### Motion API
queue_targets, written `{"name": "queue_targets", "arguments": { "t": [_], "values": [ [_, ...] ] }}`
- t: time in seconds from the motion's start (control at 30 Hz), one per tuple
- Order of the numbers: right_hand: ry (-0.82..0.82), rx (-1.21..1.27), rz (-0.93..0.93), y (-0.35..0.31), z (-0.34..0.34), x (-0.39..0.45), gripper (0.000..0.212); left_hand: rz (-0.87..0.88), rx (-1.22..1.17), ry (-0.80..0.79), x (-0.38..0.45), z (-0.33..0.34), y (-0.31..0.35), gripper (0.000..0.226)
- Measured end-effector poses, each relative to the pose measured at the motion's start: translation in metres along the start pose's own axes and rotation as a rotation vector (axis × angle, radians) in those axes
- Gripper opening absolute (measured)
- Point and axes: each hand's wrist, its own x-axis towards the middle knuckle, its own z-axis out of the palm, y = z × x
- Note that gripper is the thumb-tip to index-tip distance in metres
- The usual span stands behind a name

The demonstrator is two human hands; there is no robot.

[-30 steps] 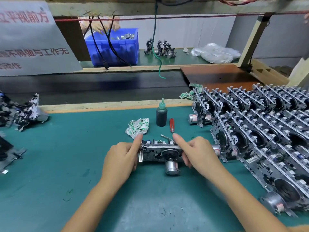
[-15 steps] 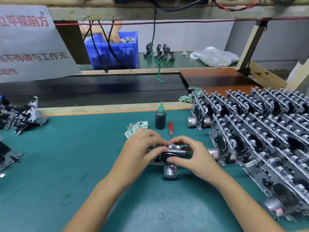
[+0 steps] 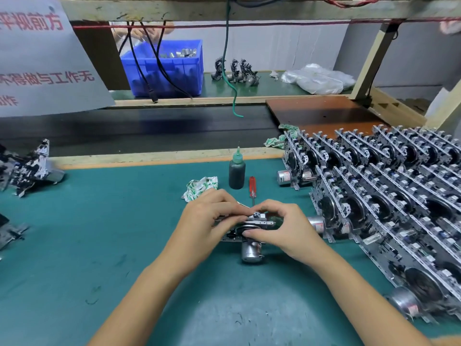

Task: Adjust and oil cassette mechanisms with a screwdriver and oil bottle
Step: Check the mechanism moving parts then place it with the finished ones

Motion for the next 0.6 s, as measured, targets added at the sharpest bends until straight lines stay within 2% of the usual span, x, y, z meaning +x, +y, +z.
{"name": "queue_targets", "arguments": {
  "t": [0.13,0.3,0.47,0.6],
  "values": [
    [0.046,0.021,0.015,0.003,0.002,-0.006,0.026,0.002,-0.002,0.012,-0.001,0.003,0.002,0.018],
    [-0.04,0.046,0.006,0.001,0.0,-0.005,0.027,0.017,-0.047,0.002,-0.005,-0.001,-0.002,0.017],
    [0.001,0.025,-0.055,0.002,0.004,-0.01,0.031,0.006,-0.063,0.018,-0.006,0.0,-0.002,0.017],
    [0.06,-0.206,-0.051,0.01,-0.002,-0.016,0.049,-0.003,-0.057,0.003,-0.002,0.002,-0.001,0.018]
  ]
}}
